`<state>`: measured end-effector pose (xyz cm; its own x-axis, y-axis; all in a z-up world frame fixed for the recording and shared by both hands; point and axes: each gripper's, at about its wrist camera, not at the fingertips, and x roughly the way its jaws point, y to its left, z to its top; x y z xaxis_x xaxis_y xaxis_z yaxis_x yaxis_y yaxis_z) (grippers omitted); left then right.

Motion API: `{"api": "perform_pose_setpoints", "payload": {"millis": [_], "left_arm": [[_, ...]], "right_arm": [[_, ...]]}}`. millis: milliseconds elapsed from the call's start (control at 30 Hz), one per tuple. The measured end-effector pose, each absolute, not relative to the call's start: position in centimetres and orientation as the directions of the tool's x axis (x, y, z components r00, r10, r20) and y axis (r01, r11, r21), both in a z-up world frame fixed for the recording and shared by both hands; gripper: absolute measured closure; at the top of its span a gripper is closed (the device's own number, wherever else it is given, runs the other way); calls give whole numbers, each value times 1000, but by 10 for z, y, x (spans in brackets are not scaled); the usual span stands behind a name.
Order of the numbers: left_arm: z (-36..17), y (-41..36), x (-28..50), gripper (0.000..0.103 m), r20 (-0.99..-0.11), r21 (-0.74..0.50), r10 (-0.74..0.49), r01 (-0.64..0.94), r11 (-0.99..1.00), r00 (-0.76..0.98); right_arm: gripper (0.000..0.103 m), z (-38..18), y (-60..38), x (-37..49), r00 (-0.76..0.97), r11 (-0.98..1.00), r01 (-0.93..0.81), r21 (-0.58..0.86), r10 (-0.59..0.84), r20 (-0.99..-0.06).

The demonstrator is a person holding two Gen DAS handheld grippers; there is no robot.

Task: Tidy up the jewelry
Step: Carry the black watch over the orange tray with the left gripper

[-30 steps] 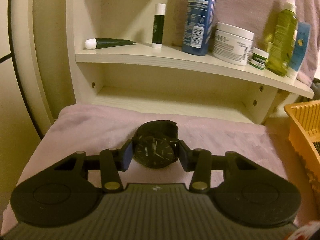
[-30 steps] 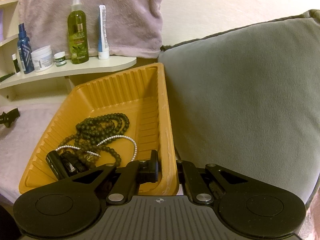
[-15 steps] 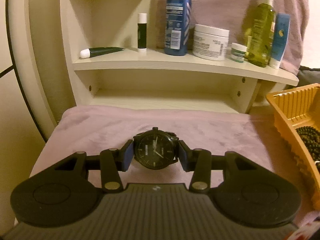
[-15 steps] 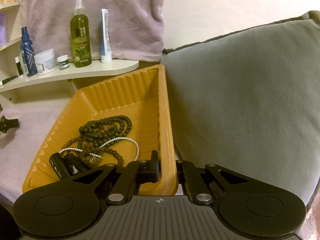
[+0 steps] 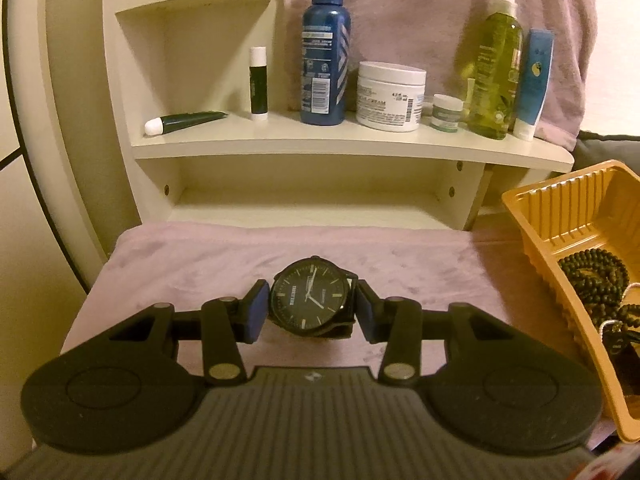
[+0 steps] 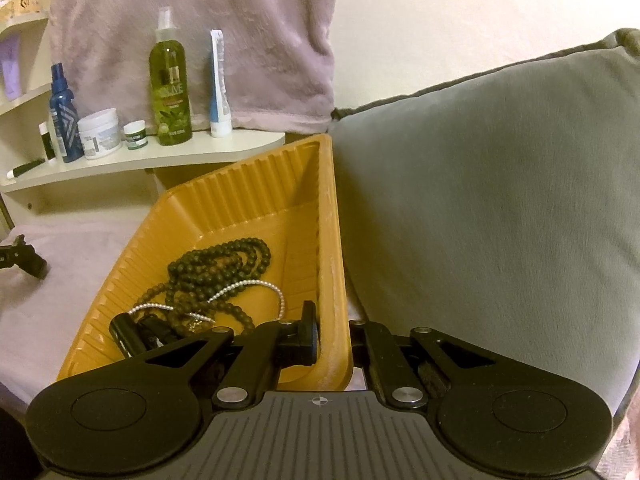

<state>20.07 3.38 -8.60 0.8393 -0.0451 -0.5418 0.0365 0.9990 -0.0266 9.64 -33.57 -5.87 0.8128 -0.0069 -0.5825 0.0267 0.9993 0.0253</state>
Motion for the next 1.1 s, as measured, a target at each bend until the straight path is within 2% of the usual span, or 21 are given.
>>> {"api": "perform_pose_setpoints", "payload": {"millis": [500,1100], "left_arm": [[-79,22,197,62,-533,-30,-87,83,996,842],[-45,-52,202,61,-489,-38,-249,265,964,836]], "right_arm": [[99,-58,-336,96,815,999,24,25,-5,-580],[99,-59,-339,98,813,999,25,42,4,-582]]}}
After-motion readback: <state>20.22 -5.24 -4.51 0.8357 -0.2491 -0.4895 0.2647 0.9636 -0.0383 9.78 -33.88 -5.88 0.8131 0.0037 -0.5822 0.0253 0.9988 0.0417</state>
